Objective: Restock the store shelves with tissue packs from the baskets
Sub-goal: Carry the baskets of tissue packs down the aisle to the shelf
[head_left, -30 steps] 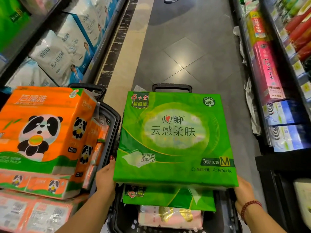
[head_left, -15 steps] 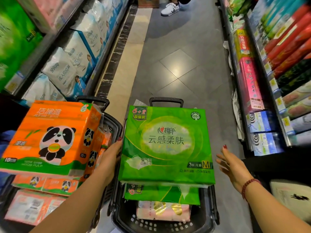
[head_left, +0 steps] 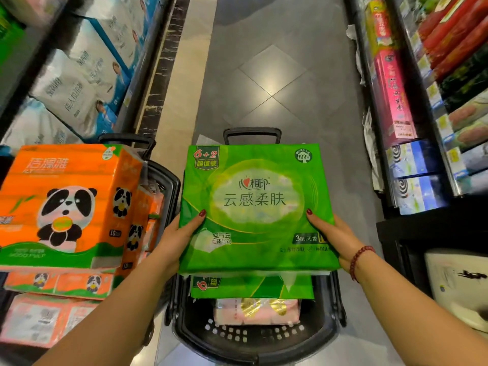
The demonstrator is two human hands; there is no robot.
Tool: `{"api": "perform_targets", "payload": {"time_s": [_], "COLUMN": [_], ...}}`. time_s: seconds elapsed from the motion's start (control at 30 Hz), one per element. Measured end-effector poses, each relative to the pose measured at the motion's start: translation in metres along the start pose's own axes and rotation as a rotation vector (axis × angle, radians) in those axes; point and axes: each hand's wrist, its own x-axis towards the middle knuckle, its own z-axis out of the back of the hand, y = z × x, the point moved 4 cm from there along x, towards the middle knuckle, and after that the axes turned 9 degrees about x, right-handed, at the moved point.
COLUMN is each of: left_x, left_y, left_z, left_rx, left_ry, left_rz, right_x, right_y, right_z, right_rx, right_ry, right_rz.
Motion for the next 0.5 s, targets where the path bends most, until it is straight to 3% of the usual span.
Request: {"api": "perform_targets", "payload": {"time_s": [0.5], "left_x": [-0.223], "left_y": [-0.065], "left_z": [-0.008], "left_rx": [-0.016], "left_ry": [0.061], "left_rz": [-0.135], "right_x": [-0.228], "right_y": [0.072], "right_z": [0.023], "right_rx": [0.073], "right_ry": [-0.049], "right_rz": [0.160]}}
